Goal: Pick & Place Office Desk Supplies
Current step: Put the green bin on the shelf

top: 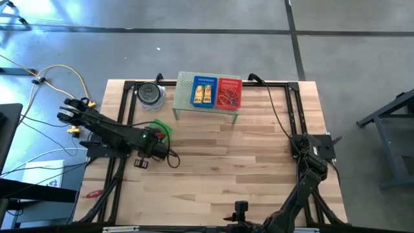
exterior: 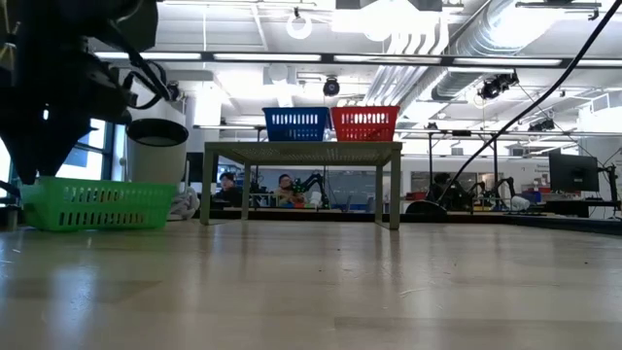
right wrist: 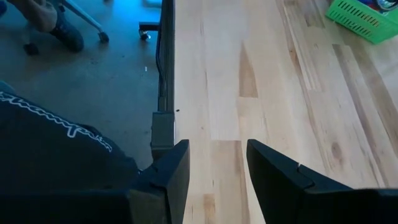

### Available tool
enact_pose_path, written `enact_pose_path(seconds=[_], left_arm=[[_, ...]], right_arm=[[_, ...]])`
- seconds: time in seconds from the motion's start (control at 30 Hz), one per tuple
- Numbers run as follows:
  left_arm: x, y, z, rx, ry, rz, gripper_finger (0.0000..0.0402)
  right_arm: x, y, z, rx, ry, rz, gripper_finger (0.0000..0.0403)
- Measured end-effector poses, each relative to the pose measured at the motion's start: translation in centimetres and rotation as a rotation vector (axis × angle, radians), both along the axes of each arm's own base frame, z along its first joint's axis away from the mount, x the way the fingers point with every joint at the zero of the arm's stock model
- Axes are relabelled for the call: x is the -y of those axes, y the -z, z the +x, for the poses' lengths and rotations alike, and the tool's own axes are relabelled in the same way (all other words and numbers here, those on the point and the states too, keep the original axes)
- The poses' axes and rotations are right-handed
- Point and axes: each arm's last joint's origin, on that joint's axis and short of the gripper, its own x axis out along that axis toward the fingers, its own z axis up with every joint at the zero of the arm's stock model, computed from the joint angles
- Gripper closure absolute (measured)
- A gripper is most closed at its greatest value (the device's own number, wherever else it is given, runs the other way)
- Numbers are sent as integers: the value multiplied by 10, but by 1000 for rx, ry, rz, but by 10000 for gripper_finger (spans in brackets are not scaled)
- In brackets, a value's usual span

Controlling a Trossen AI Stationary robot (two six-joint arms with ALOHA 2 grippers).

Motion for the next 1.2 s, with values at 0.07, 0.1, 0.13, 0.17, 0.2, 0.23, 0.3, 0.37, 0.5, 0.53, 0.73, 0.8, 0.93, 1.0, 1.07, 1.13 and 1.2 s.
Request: enact_pose_path(seconds=[0.07, 0.1, 0.13, 0.17, 0.2, 0.23, 0.3, 0.37, 0.5, 0.53, 0.73, 0.8, 0.93, 1.0, 1.07, 1.13, 1.2], left_arm=[[-2, 3, 1, 8, -1, -10, 333], [-2, 4, 1, 9, 0, -11, 333], [-3, 4, 2, 12, 1, -13, 333], [-4, 4, 3, 25, 0, -16, 333], [-4, 5, 4, 38, -4, -19, 333], [-5, 6, 4, 38, -8, -20, 333], [-6, 7, 5, 47, -18, -22, 333], [-8, 8, 6, 55, -26, -23, 333], [-10, 8, 7, 55, -37, -23, 333], [-10, 8, 7, 55, -39, -23, 333], [-10, 12, 9, 30, -36, -30, 333], [-9, 16, 11, 4, -28, -34, 333], [-8, 26, 15, -54, -27, -20, 336], [-8, 31, 16, -80, -26, -12, 344], [-7, 35, 17, -101, -27, -8, 355], [-7, 36, 18, -107, -27, -7, 369], [-7, 36, 18, -107, -27, -6, 384]], right_arm=[[0, 0, 0, 0, -1, 3, 254], [0, 0, 0, 0, -1, 3, 254], [0, 0, 0, 1, -1, 5, 254], [-1, 0, 0, 2, -1, 7, 254], [-1, 0, 0, 4, -1, 9, 254], [-1, 0, 1, 6, -1, 12, 254], [-1, -1, 1, 8, -2, 17, 254], [-1, -1, 1, 7, -3, 19, 254], [-2, -1, 1, 8, -3, 22, 254], [-2, -1, 1, 9, -4, 23, 254], [-2, -1, 1, 9, -5, 22, 254], [-2, -1, 1, 9, -6, 21, 254], [-2, -1, 1, 8, -7, 21, 254], [-2, -1, 1, 8, -7, 21, 254], [-2, -1, 1, 8, -7, 21, 254], [-2, -1, 1, 8, -7, 21, 254], [-2, -1, 1, 8, -7, 21, 254]])
